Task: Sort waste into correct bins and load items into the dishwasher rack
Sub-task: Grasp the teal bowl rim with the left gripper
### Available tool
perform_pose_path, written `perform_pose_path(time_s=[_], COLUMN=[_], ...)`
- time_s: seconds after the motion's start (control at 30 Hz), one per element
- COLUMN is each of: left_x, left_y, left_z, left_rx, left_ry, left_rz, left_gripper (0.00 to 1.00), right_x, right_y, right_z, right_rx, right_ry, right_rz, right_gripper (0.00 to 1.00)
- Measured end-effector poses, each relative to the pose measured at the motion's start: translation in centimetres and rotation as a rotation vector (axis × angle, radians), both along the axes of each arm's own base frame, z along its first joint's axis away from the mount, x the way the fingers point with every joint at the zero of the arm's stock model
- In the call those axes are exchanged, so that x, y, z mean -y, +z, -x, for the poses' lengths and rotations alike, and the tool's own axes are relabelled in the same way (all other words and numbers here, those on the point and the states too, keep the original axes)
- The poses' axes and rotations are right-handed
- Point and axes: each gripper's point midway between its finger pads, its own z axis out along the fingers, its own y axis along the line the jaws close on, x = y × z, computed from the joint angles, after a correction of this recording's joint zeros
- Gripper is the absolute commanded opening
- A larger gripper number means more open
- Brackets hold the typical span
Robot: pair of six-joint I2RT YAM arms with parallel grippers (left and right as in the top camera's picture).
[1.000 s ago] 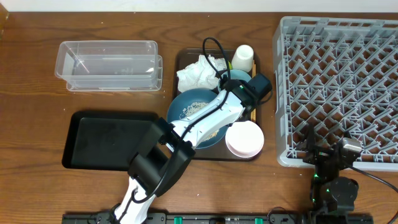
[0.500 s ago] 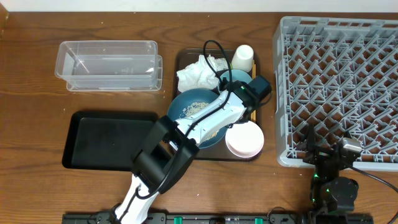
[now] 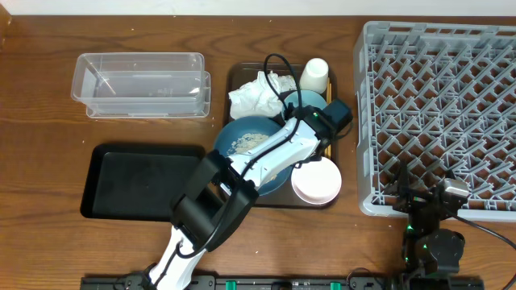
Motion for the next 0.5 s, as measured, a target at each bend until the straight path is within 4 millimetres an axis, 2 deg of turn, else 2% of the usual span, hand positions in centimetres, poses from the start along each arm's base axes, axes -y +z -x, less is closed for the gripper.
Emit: perform_pose_path(time_s=[0.13, 0.5], left_x=[-0.8, -1.3], left_y=[0.6, 6.6], left_z=[0.5, 0.6], left_rx=[-0.010, 0.065], left_ry=[0.001, 0.000], left_rz=[-0.028, 0.044], left_gripper=[0.06, 0.06], right_x=[0.0, 0.0], right_y=[0.0, 0.0], right_z=[0.0, 0.0], right_rx=[0.000, 0.000], right_ry=[0.000, 0.000], right_rz=[0.000, 0.000], right_gripper=[0.99, 0.99])
